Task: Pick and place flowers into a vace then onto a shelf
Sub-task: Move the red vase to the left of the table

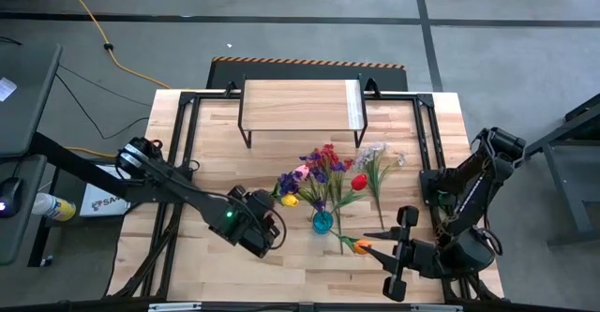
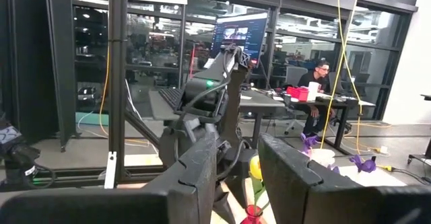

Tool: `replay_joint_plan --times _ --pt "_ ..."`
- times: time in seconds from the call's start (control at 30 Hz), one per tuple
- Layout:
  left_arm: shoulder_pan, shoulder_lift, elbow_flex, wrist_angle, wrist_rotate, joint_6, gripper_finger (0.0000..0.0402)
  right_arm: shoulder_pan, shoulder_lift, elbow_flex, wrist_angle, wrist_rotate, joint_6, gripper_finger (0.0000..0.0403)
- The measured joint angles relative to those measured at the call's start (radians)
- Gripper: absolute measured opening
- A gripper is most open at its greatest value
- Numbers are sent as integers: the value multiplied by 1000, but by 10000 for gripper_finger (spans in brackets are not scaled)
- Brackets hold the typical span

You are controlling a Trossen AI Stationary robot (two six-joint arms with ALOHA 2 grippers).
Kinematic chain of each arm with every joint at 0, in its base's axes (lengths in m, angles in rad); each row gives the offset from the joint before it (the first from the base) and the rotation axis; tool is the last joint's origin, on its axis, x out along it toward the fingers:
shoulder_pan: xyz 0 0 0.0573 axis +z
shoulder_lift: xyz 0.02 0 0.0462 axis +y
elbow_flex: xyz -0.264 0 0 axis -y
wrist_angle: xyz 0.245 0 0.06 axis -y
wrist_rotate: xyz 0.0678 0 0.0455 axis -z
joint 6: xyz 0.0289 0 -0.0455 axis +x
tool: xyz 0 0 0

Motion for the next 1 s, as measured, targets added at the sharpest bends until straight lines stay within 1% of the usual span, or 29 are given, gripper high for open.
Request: replay_joint_plan --times 0.2,0.4,0.63,0.77,1.0 --pt "26 13 1 1 -13 23 258 0 0 0 4 0 -10 103" --pt "26 26 -2 -8 -28 26 253 0 0 0 8 0 -20 103" --pt "26 23 -87 57 -54 -6 253 0 0 0 14 -1 -21 103" --pt "22 21 -107 78 -83 -17 251 0 0 0 15 0 -21 103" --pt "24 23 -110 73 -98 -25 224 -1 0 0 20 1 -21 103"
